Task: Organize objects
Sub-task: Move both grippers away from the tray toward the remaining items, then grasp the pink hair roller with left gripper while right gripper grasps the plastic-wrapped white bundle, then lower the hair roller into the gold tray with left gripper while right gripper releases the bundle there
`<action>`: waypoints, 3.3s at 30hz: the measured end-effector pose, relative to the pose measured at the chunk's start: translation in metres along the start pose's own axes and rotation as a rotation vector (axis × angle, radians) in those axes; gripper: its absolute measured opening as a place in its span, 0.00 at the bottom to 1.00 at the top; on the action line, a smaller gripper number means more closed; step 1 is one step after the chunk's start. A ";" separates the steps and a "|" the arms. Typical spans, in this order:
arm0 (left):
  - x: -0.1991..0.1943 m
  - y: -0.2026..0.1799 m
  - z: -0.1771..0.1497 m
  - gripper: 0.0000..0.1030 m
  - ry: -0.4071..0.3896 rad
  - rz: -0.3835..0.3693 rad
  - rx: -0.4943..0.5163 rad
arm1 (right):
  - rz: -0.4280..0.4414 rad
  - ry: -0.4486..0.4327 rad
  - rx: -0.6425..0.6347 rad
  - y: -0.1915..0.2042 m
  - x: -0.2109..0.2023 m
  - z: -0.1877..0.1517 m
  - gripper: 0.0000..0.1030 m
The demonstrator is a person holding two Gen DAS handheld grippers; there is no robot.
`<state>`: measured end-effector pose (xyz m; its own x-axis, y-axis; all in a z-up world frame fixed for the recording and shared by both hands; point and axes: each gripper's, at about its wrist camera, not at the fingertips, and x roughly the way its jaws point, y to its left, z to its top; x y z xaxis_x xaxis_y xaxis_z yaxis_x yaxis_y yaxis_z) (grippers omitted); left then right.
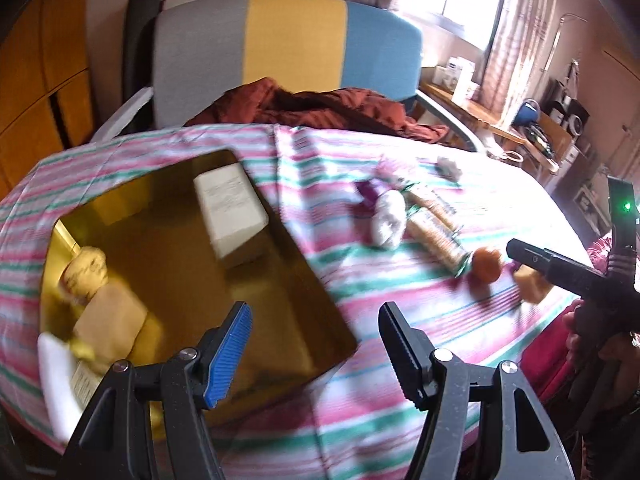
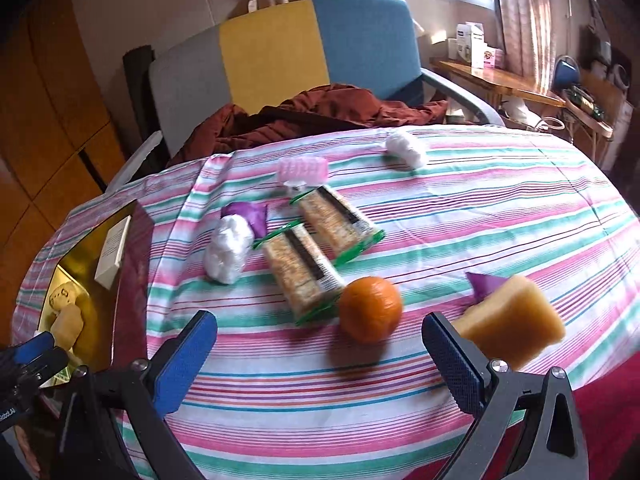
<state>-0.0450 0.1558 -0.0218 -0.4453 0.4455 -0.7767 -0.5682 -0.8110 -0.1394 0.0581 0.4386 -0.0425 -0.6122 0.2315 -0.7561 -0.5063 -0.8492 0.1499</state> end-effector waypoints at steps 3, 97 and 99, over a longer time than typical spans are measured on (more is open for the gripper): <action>0.009 -0.016 0.021 0.65 -0.007 -0.023 0.032 | -0.005 -0.004 0.014 -0.014 -0.003 0.014 1.00; 0.011 0.022 0.052 0.65 -0.046 -0.086 -0.146 | 0.150 0.038 -0.435 0.074 0.024 0.101 0.36; 0.001 0.036 0.044 0.65 -0.054 -0.075 -0.170 | 0.174 0.043 -0.445 0.088 0.019 0.090 0.36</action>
<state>-0.0963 0.1433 -0.0011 -0.4454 0.5234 -0.7264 -0.4785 -0.8249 -0.3010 -0.0528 0.4110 0.0143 -0.6345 0.0555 -0.7709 -0.0835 -0.9965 -0.0031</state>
